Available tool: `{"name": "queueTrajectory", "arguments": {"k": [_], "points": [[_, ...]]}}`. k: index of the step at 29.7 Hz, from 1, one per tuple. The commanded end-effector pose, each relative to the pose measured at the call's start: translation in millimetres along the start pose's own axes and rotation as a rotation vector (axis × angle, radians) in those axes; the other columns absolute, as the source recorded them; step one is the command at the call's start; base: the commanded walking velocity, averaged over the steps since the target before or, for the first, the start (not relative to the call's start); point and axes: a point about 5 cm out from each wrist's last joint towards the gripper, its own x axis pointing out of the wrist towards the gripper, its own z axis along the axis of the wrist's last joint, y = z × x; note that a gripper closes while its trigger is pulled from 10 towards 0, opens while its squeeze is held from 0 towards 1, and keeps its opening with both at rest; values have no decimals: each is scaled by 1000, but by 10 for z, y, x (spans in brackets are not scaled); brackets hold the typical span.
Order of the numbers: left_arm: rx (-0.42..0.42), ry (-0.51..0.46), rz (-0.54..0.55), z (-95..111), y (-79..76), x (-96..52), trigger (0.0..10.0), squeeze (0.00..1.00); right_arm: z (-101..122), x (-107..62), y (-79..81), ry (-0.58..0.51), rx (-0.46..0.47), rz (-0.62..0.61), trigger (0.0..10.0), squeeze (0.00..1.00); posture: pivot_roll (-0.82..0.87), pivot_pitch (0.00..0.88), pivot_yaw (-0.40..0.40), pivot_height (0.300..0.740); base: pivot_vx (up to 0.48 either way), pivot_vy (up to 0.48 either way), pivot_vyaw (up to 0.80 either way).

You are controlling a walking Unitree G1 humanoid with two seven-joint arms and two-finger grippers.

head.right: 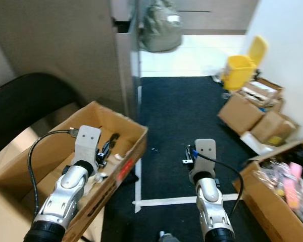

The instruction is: Picking trash to rubbish bin

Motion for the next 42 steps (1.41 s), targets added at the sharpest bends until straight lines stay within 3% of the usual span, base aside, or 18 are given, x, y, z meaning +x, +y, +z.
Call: {"name": "queueTrajectory", "arguments": {"k": [1,42], "points": [[-7,18,-1,-56,-27,-2,10000,0,-46,-30,16,26,-4,-2,10000,0,-7,110,15,740,0,0,-800],[0,26,-8,-85,-63,5,10000,0,-85,-74,-20,88,2,-52,10000,0,-2,125,22,740,0,0,-800]]}}
